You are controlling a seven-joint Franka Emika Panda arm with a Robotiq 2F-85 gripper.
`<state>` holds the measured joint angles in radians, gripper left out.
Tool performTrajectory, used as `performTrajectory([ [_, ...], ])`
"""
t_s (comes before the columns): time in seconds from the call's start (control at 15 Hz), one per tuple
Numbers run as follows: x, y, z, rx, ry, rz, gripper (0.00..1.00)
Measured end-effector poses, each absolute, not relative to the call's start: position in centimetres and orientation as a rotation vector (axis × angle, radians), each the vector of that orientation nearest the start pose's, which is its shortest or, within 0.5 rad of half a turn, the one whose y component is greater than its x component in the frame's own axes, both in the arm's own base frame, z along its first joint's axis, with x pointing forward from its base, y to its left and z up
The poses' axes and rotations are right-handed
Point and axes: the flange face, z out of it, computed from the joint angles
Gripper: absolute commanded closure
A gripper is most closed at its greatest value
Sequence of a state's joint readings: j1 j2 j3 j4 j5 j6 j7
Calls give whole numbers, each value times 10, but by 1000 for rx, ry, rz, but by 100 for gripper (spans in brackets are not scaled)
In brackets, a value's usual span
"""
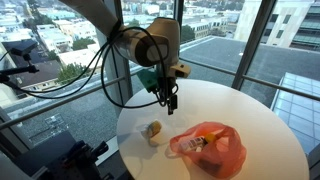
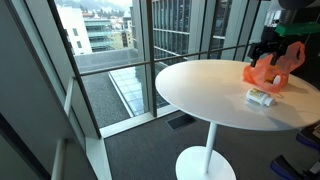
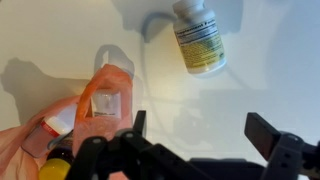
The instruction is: Put the box in the plastic
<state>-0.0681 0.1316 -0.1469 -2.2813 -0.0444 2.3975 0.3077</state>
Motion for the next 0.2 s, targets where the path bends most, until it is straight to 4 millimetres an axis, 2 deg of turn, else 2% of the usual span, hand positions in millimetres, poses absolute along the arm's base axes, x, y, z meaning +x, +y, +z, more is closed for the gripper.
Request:
performTrajectory([
  [0.2,515,-113,295,-3097,772,24,0],
])
